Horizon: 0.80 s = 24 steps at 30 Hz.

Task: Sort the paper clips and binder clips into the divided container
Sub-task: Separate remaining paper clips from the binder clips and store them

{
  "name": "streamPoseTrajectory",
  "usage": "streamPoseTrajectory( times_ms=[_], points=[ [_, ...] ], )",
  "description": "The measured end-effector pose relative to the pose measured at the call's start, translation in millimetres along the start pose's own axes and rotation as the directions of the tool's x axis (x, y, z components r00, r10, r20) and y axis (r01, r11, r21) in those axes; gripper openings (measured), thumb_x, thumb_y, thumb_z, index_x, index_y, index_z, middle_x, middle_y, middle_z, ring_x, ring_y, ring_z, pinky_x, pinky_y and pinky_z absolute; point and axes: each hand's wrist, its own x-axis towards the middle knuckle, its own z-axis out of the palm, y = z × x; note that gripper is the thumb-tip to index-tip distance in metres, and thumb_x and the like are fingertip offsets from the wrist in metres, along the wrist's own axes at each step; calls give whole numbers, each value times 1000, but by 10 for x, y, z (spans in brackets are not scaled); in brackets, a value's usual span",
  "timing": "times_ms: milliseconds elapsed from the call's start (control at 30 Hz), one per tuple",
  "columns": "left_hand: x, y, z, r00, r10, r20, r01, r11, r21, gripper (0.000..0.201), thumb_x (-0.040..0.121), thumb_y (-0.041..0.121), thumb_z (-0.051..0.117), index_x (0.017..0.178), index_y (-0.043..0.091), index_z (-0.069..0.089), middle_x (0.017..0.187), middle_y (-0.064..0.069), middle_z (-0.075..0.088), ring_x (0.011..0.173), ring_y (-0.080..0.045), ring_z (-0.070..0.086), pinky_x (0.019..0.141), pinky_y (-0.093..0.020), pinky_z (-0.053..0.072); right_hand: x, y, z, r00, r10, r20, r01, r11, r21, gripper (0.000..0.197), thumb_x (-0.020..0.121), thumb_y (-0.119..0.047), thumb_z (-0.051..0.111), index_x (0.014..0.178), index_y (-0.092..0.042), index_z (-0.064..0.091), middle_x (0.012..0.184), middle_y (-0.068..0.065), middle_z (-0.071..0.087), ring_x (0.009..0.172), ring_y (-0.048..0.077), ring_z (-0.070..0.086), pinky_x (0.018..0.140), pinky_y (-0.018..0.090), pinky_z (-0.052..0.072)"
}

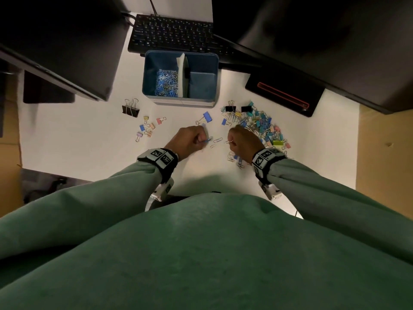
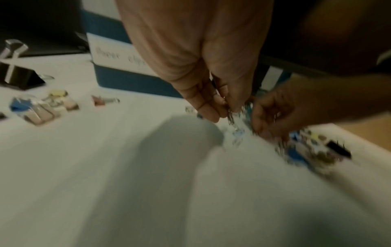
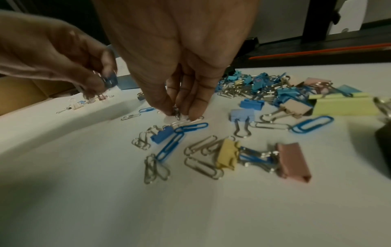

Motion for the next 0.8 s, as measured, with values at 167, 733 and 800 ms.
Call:
streamPoseTrajectory(
  times_ms=[167, 733, 800],
  points=[
    [-35, 117, -716, 953, -35, -301, -25, 981, -194, 13, 85, 12, 68, 82, 20, 58, 76, 5, 61, 67, -3, 54, 70, -15, 47, 44, -62, 17, 999, 48, -20, -49, 998, -34, 28, 83, 1, 61, 108, -3, 51, 112, 15, 48, 89, 28, 54, 70, 31, 39],
    [170, 50, -121, 993, 68, 99, -102, 915, 390, 39, 86, 27, 67, 120, 11, 55, 125, -10, 52, 105, -26, 56, 87, -33, 46, 46, -130, -19, 998, 49, 41, -48, 999, -23, 47, 85, -20, 69, 125, -7, 48, 127, 14, 45, 108, 31, 53, 91, 40, 47],
    [232, 18, 79, 983, 25, 183, -106, 886, 451, 55, 85, 24, 68, 132, 9, 46, 141, -14, 40, 121, -31, 48, 95, -38, 44, 40, -150, 3, 997, 32, 66, -30, 999, -35, 50, 85, -17, 68, 128, -3, 46, 134, 18, 42, 117, 35, 49, 98, 41, 43]
  ],
)
